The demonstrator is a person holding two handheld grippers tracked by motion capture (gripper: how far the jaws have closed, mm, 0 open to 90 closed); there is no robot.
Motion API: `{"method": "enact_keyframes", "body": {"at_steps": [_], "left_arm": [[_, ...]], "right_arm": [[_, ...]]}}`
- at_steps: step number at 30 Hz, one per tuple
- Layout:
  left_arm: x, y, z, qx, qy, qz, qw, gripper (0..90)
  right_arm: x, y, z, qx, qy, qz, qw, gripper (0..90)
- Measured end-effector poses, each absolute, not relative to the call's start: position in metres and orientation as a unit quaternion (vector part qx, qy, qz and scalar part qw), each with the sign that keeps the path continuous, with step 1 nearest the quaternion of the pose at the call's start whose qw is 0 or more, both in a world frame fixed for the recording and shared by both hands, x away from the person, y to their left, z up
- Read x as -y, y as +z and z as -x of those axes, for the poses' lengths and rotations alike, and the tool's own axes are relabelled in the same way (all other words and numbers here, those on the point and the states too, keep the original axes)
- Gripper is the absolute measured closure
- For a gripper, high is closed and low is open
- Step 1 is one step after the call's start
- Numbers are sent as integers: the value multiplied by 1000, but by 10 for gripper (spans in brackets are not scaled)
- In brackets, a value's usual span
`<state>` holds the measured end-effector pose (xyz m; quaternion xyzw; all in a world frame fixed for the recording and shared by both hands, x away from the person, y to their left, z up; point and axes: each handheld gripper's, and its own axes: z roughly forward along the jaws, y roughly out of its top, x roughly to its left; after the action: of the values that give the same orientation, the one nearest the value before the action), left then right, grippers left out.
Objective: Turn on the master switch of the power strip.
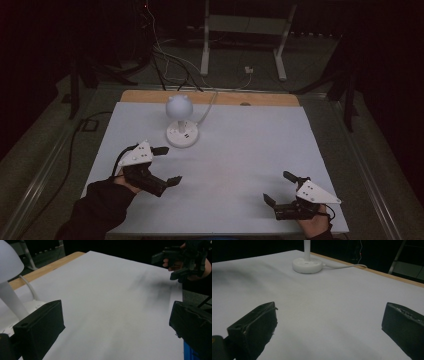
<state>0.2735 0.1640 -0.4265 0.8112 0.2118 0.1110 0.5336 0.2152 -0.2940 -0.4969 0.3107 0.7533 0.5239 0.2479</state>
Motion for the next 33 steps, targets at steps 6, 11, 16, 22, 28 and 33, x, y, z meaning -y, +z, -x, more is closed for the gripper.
{"method": "enact_keyframes", "body": {"at_steps": [6,11,16,22,28,33], "left_arm": [[-154,-428,-287,-219,106,-808,536,2],[-147,-430,-294,-225,106,-809,533,2],[-138,-431,-303,-232,109,-805,535,2],[-128,-434,-318,-255,120,-796,536,2],[-115,-442,-334,-274,142,-789,532,2],[-109,-449,-342,-292,154,-781,530,4]], "right_arm": [[294,-497,-215,-752,526,-310,248,0],[294,-496,-215,-751,526,-311,248,0],[294,-497,-215,-752,526,-312,247,0],[294,-497,-216,-751,527,-312,245,0],[294,-498,-216,-752,527,-313,242,0],[294,-498,-216,-753,527,-312,241,0]]}}
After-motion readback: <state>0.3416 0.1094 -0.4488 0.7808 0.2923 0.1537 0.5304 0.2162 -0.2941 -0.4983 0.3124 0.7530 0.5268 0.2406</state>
